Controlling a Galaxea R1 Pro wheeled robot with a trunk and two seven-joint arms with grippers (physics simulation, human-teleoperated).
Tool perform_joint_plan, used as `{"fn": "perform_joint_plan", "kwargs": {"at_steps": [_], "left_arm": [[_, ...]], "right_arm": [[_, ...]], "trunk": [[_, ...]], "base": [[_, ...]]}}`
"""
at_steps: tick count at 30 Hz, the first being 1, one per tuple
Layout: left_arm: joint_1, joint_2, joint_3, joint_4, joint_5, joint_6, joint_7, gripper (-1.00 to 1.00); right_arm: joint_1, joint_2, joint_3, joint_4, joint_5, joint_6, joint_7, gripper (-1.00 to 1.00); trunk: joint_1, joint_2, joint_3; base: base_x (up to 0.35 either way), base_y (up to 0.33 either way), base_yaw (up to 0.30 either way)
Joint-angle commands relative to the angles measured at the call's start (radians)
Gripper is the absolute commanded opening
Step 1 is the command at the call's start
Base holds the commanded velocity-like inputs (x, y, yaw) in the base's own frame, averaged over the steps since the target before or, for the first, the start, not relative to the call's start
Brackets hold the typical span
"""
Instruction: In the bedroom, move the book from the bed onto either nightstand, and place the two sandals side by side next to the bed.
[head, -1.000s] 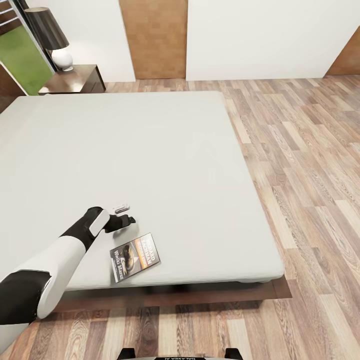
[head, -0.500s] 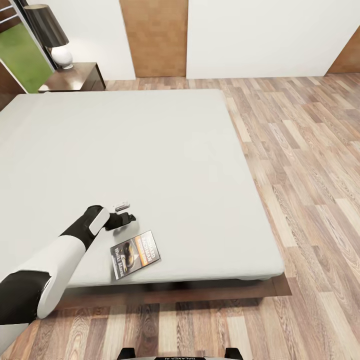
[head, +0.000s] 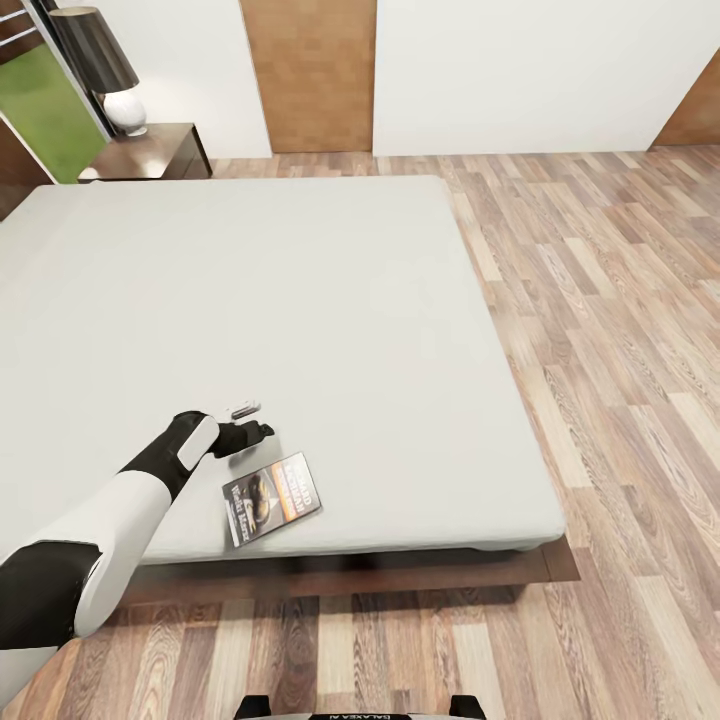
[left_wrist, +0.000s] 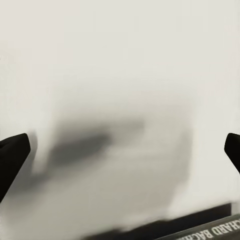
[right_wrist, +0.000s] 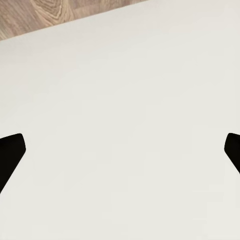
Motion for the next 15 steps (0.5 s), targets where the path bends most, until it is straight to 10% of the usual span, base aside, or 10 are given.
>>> {"fn": "perform_joint_plan", "kwargs": {"at_steps": [1, 15], "left_arm": [[0.000, 0.001, -0.008, 0.049, 0.013, 0.005, 0.011, 1.00], [0.000, 0.000, -0.009, 0.049, 0.013, 0.005, 0.012, 1.00]], "right_arm": [[0.000, 0.000, -0.008, 0.001, 0.011, 0.002, -0.003, 1.00], [-0.001, 0.000, -0.008, 0.001, 0.011, 0.002, -0.003, 1.00]], "trunk": [[0.000, 0.000, 0.000], [0.000, 0.000, 0.000]], "base": [[-0.013, 0.000, 0.000], [-0.028, 0.000, 0.000]]}}
